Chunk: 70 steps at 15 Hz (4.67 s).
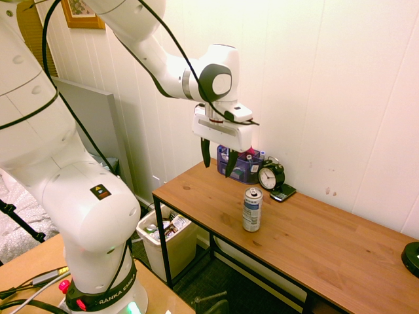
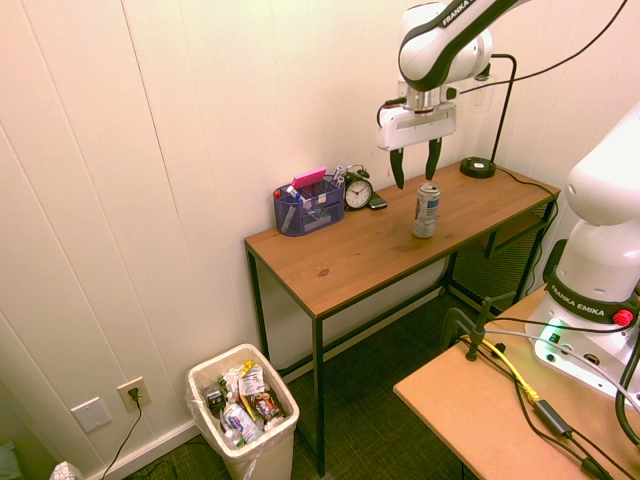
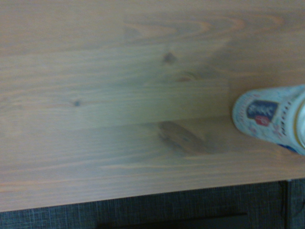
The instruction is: Throw the can in the trash bin
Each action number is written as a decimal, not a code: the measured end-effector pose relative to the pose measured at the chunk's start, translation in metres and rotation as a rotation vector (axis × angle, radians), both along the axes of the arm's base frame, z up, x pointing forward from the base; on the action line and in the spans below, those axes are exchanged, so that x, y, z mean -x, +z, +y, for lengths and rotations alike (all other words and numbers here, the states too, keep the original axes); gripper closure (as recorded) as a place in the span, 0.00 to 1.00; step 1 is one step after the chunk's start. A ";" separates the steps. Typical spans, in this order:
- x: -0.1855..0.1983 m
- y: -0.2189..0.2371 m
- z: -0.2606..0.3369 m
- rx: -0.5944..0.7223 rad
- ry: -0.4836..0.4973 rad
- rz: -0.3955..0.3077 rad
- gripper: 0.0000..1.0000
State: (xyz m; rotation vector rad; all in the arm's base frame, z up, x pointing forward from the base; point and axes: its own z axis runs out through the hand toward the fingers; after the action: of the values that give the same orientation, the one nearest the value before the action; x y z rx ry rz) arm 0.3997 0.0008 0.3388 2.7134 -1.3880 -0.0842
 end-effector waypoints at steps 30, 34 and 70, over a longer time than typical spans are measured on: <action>-0.105 -0.115 -0.082 0.115 -0.278 0.212 1.00; -0.103 -0.129 -0.076 0.115 -0.270 0.235 1.00; -0.157 0.064 0.443 0.002 0.136 0.056 0.00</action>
State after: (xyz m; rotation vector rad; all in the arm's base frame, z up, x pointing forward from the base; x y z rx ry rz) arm 0.5568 0.4440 0.4031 2.7720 -1.1858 -0.1473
